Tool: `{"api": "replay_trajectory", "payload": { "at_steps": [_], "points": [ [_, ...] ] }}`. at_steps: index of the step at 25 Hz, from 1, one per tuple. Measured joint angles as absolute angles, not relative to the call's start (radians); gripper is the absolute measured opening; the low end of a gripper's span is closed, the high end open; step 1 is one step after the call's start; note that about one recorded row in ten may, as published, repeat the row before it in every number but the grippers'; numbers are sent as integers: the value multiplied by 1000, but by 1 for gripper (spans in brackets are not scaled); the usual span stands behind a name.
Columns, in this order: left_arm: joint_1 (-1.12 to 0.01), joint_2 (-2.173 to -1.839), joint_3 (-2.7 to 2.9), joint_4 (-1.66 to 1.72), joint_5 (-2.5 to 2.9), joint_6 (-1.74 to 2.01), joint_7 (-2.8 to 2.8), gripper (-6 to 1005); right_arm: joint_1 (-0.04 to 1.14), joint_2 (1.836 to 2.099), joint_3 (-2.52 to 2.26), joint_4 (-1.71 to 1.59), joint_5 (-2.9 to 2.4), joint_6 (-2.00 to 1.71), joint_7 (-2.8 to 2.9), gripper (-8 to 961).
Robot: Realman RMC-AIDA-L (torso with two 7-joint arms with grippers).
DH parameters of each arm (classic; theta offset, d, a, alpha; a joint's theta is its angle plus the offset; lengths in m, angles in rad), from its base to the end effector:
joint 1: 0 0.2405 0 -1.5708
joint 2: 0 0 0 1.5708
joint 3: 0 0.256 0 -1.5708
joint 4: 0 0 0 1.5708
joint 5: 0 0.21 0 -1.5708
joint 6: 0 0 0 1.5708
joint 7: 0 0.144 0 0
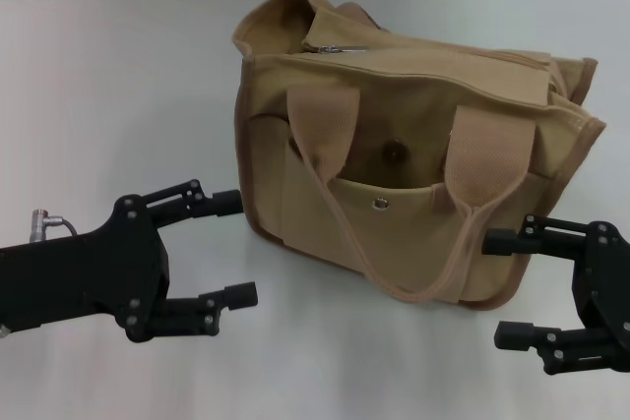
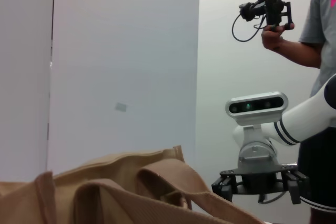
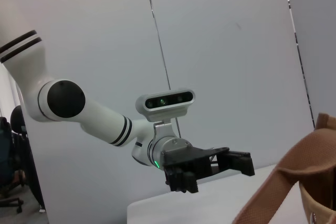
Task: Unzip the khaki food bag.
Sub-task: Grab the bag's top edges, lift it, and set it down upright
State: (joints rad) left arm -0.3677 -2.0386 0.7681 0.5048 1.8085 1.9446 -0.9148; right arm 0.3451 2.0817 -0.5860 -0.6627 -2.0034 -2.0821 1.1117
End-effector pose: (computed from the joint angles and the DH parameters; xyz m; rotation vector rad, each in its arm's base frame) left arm -0.2715 0.2411 0.0064 -2.7802 -0.1413 -1.1500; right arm 0.2746 0.2257 0.0229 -2.8694 0.3302 1.1356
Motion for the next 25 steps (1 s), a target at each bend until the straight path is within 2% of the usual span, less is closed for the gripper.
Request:
{"api": "replay_trajectory", "payload": {
  "at_steps": [9,12,16,25],
  "points": [
    [-355,-2049,717,505,1809,1934,-871,822,344,2082,-583,-656,-1996,-2083,1105,823],
    [-339,-2068,577,490,1808,1872,-803,816,331,2082,-577,-651,-1959,-2095,1072,823],
    [-344,-2071,505,442,1807,1800,-756,808,303,2077,-574,-626,-1885,-2100,1025,823],
    [-470,-2074,566,290,1810,1599,-700,790,279,2073,-536,-623,-1861,-2101,1021,822]
  ]
}}
